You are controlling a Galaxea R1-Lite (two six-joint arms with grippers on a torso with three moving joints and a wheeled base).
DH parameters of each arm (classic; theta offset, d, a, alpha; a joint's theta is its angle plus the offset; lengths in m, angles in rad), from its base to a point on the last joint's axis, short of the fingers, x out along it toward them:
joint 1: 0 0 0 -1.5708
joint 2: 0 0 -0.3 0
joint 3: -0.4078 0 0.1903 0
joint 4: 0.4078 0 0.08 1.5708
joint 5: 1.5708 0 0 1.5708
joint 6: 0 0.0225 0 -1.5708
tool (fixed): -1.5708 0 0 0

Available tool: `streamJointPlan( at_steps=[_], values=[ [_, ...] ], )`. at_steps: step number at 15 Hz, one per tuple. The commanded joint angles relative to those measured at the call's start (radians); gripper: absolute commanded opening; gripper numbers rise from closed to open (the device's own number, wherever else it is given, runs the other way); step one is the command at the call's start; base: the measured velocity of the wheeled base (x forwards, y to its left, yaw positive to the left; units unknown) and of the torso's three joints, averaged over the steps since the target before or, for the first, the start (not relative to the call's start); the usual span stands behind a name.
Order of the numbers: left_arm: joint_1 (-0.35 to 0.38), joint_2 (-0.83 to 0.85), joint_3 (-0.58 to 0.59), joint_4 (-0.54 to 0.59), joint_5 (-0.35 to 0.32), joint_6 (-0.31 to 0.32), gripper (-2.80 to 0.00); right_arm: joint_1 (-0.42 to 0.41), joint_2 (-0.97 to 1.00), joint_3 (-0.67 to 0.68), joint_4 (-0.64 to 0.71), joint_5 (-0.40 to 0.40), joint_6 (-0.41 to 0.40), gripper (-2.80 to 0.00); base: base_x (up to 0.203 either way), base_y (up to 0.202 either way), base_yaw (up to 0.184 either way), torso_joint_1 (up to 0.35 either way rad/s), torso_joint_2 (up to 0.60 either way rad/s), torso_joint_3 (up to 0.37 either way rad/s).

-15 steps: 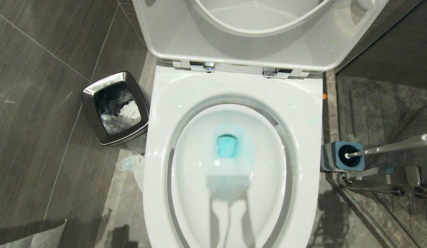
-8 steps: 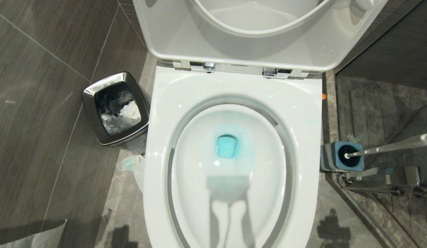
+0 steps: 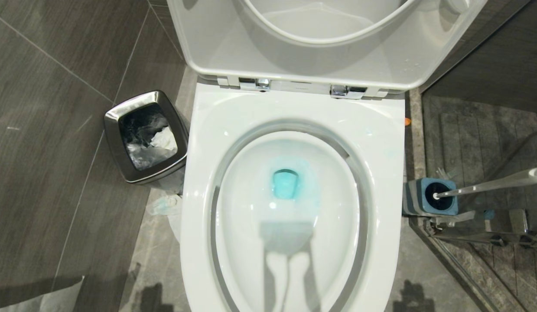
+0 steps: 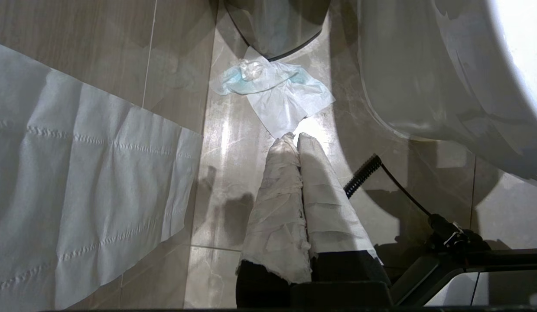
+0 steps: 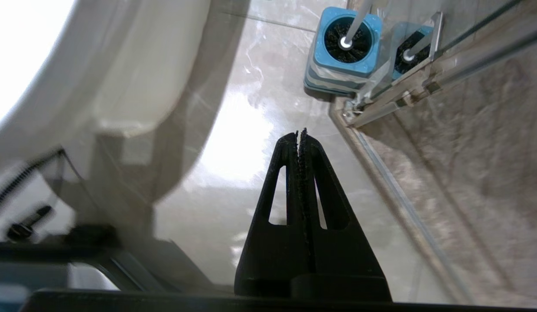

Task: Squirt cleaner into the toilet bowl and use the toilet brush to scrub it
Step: Scrub the toilet bowl

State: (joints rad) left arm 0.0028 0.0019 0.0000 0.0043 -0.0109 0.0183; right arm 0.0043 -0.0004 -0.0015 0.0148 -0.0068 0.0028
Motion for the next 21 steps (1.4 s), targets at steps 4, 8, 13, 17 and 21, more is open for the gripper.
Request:
streamJointPlan(
  at_steps=[4, 8, 13, 17, 21],
  values=[
    [0.0, 0.0, 0.002, 0.0, 0.0, 0.0, -2.8, 0.0, 0.002, 0.001, -0.006, -0.002, 0.011, -2.8, 0.0, 0.0, 0.0, 0.0, 0.0, 0.0],
    [0.0, 0.0, 0.002, 0.0, 0.0, 0.0, -2.8, 0.0, 0.001, 0.001, -0.007, -0.002, 0.011, -2.8, 0.0, 0.0, 0.0, 0.0, 0.0, 0.0],
    [0.0, 0.0, 0.002, 0.0, 0.0, 0.0, -2.8, 0.0, 0.002, 0.001, -0.007, -0.002, 0.011, -2.8, 0.0, 0.0, 0.0, 0.0, 0.0, 0.0],
    [0.0, 0.0, 0.002, 0.0, 0.0, 0.0, -2.8, 0.0, 0.002, 0.001, -0.006, -0.002, 0.011, -2.8, 0.0, 0.0, 0.0, 0.0, 0.0, 0.0],
    [-0.003, 0.0, 0.002, 0.0, 0.0, 0.0, -2.8, 0.0, 0.015, -0.069, 0.095, 0.003, -0.002, -2.8, 0.0, 0.0, 0.0, 0.0, 0.0, 0.0]
  ],
)
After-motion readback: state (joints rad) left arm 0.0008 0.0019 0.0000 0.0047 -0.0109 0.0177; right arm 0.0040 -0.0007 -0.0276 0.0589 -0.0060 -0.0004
